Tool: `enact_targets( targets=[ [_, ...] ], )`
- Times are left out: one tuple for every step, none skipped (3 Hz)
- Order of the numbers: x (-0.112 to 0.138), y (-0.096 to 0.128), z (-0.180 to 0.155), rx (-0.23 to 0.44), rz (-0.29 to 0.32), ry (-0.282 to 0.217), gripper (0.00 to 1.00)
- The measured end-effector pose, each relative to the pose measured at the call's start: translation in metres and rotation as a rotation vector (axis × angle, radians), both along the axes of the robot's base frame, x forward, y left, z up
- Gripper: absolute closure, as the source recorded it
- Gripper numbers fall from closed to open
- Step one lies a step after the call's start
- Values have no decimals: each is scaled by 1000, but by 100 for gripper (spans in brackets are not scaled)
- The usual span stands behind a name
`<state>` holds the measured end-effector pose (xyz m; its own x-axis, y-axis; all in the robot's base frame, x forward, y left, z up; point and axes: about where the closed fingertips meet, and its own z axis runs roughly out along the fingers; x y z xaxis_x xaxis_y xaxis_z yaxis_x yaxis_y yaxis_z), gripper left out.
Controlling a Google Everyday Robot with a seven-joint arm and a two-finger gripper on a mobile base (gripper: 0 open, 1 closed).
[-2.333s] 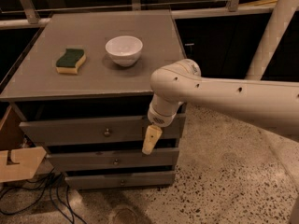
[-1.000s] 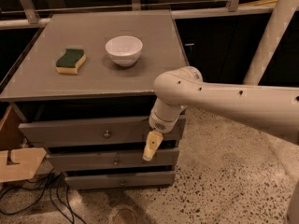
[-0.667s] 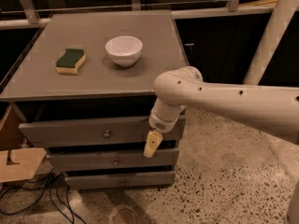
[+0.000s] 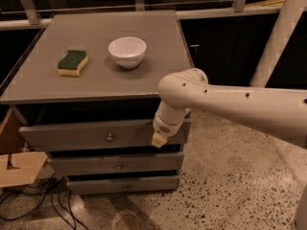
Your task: Open top drawer
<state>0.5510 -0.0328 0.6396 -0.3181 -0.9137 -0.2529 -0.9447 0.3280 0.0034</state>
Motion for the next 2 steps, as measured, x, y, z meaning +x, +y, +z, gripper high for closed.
enact_targets(
  targets=[
    [0,0,0,0,0,0,88],
    [-2,0,5,7,2,-8,100]
  ],
)
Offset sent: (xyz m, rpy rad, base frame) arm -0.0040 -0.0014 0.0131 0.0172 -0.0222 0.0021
